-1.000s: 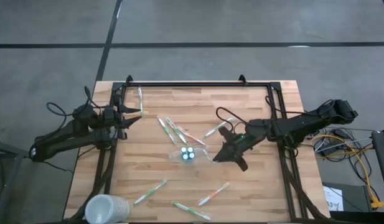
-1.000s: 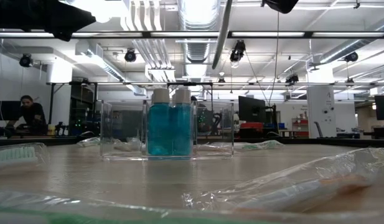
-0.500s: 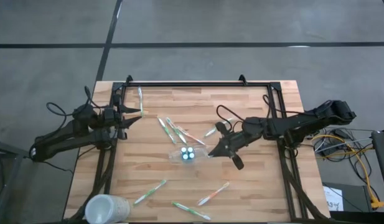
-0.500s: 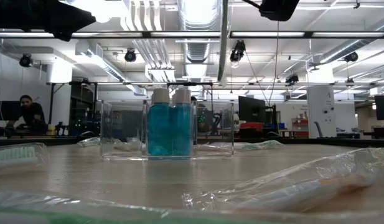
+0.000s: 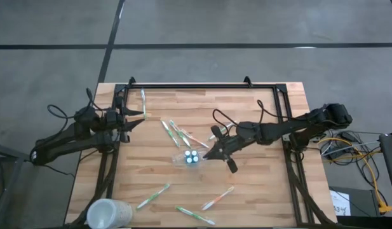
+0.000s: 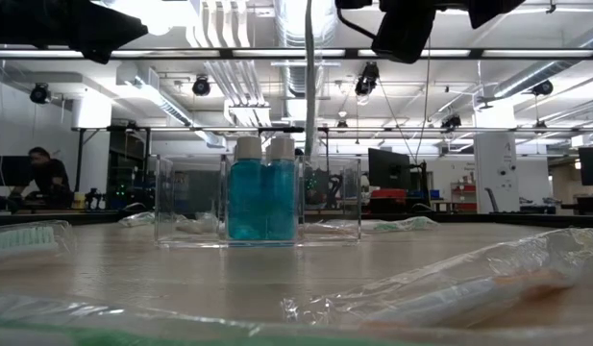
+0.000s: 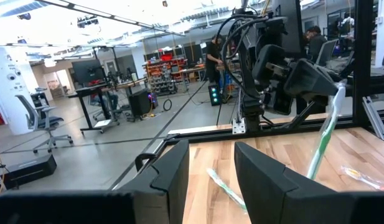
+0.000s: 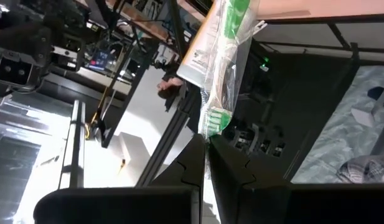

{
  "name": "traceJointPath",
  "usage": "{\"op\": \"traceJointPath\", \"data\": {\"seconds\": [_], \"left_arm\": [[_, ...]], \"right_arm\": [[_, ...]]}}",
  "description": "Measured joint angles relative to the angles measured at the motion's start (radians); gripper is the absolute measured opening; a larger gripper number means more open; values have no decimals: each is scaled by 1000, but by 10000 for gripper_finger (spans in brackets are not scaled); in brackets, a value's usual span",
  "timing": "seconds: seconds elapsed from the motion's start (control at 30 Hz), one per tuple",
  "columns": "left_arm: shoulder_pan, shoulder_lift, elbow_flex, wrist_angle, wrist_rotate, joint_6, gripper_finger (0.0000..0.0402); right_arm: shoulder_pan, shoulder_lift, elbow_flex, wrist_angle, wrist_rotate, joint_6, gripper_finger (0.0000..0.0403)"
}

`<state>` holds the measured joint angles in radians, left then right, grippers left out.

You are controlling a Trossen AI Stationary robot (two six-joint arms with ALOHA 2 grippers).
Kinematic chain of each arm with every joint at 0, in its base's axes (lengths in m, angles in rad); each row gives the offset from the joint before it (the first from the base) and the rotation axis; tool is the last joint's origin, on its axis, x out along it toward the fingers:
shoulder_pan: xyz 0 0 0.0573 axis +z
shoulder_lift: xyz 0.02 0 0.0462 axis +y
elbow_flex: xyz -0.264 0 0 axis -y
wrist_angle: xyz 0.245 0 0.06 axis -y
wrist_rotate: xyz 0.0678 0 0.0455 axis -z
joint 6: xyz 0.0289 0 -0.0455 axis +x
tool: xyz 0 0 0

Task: Pick & Place toothbrushing station
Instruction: Put the green toothbrush into the transparent organizer

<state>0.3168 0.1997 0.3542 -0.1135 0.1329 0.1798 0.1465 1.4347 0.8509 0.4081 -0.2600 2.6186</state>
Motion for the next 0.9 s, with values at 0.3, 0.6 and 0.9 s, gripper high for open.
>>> {"op": "traceJointPath", "data": {"seconds": [0.3, 0.6, 0.9], "left_arm": [[0, 0, 0, 0, 0, 0, 133], [0, 0, 0, 0, 0, 0, 133], [0, 0, 0, 0, 0, 0, 133]], "right_arm": [[-22, 0, 0, -13, -1, 1, 13], [-27, -4, 0, -15, -1, 192, 13], [-34, -5, 0, -15, 28, 262, 13]]}}
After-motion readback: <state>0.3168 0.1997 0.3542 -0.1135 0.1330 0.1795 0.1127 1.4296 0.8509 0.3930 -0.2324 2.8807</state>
